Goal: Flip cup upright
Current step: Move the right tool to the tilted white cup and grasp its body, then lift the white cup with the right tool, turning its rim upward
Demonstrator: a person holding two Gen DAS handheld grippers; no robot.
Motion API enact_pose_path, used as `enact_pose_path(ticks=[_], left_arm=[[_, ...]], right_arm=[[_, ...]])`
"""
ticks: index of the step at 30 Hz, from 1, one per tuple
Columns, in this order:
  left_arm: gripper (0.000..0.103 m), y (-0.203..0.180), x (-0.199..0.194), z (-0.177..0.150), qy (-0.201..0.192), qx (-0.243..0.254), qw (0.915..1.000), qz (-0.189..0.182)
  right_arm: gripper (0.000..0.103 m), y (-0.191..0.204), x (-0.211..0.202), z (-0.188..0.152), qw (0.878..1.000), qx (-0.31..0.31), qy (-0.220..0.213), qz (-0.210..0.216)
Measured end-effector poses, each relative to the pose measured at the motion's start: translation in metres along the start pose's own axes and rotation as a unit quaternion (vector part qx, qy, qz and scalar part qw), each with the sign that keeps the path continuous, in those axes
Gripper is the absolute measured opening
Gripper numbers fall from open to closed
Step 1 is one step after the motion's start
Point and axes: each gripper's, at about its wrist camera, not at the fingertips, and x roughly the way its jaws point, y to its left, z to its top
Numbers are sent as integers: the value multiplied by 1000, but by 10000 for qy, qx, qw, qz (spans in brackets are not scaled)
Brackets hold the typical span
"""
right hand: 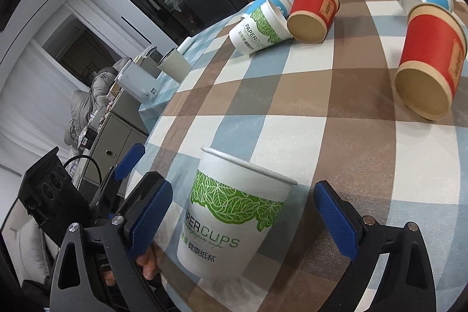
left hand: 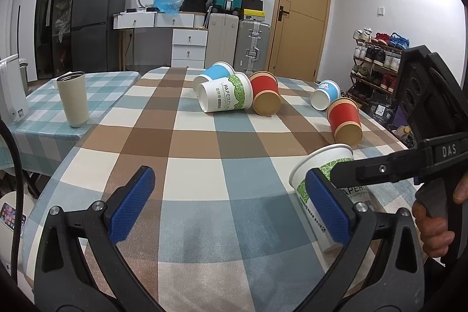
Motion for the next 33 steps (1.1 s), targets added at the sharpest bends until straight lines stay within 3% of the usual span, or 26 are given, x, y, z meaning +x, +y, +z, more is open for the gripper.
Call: enact_pose_path(ticks=[6,13,20,26,33], left_arm=[[103,0,0,0,-4,-7,10000,2],[103,1,0,0,-3,-7,10000,2],[103,1,0,0,-7,-11,10000,0],[103,1,0,0,-10,-19,10000,-4],[103,2,0,0,-8,-18,10000,-6]], right_arm=[[76,-9,10,8,9985,346,347,254],[73,-12,4,7,9982,363,279,387],[73,14,-21,7,9962,-529,-580,-369],[72,42,-28,3,9694,-1524,-1335,-1390],[73,45,-15,7,9533,-1805,-1563,-1850]])
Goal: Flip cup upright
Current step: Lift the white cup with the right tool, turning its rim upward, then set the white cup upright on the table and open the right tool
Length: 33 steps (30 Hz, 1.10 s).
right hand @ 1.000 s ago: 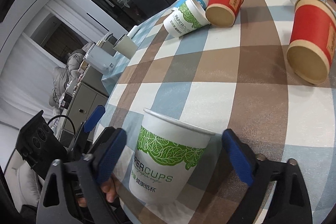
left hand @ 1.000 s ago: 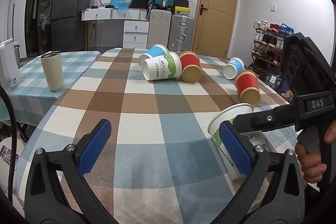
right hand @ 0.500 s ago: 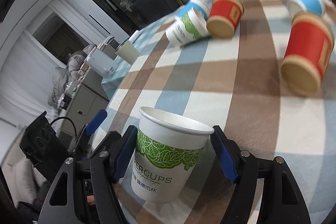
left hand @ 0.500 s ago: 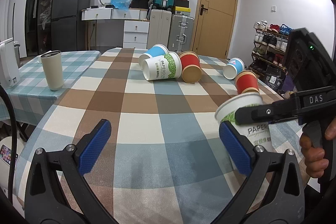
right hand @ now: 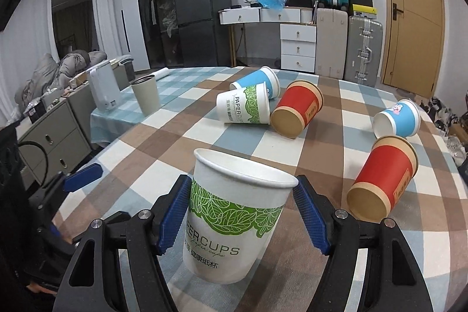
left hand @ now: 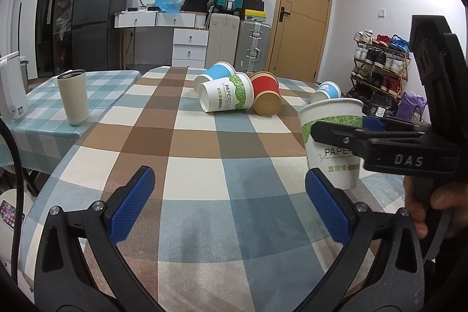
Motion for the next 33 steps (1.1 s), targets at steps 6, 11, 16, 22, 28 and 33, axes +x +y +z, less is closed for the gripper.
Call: enact_pose_path(ticks=[6,11,16,22,28,33], left_arm=[[103,0,0,0,0,-6,10000,-2],[103,1,0,0,-2,-4,10000,-2],[103,1,0,0,0,-5,10000,-5],[103,1,0,0,-2,-10,10000,-4],[103,2,0,0,-6,-12,10000,-7],[103,2,0,-1,-2,-22,10000,-8]], right_arm=[[73,1,11,-2,9999,-51,68,-138],[72,5,7,-5,9998,-168,48,-127],[64,7,-5,-12,9997,-239,99,41],[64,5,-21,-26,9995,-253,119,166],[63,9,-32,-37,9992,-363,-55,174],[63,20,-30,-37,9982,-549,-147,168]])
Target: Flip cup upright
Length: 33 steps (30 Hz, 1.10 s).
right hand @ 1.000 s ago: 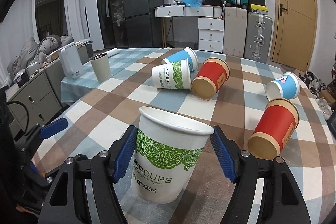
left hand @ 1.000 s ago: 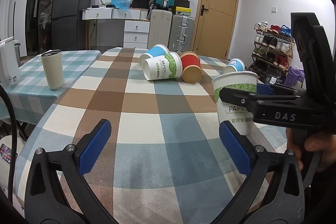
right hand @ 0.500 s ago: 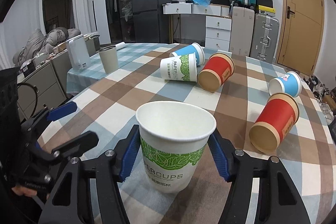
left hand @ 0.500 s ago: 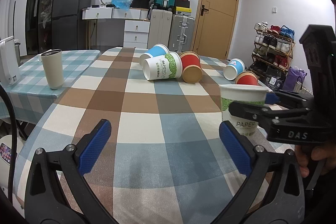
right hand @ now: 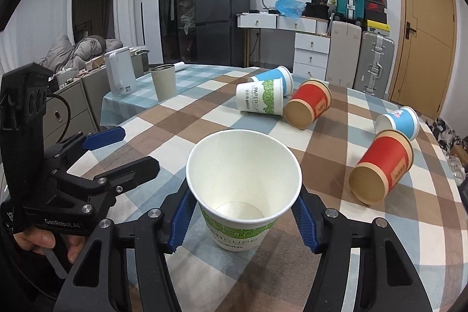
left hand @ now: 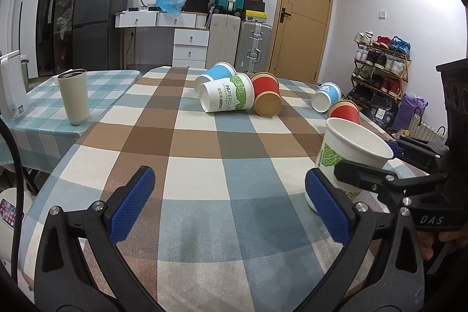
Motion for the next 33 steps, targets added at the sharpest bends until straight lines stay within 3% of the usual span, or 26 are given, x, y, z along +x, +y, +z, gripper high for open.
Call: enact_pose_path(ticks=[9,17,26,33], left_arm=[[103,0,0,-1,11,-12,10000,-2],[103,-8,-2,-4,-75,140,9999,40],[103,-25,-5,-6,-156,131,9996,-196],[103,-47,-7,-11,-256,269,9986,-382]], right_arm=[[68,1,2,-1,9999,-53,48,101],[102,-19,-20,-11,9985,251,-394,272],[103,-42,-50,-28,9925,496,-998,504],[103,-49,-55,-33,9892,644,-1150,647]])
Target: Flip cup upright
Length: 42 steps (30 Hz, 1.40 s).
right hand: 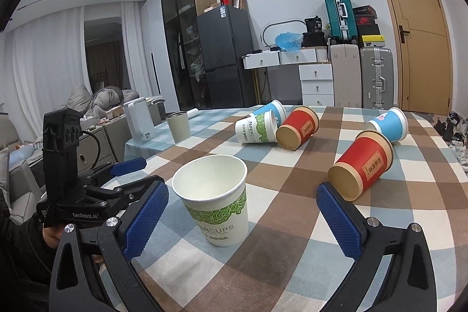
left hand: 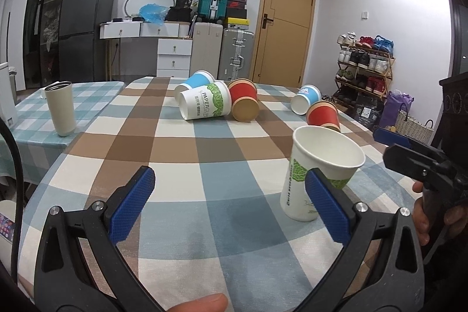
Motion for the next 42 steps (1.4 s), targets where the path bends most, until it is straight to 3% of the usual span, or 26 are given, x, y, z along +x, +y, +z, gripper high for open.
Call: enact_pose_path(ticks=[9,42], left_arm=[[103,-22,0,-3,-26,32,10000,-65],[102,-17,-2,-3,-16,31,10000,-78]], right_arm=[[103,-5,2,0,9999,91,4,74],[103,-6,5,1,9999,81,6,81]])
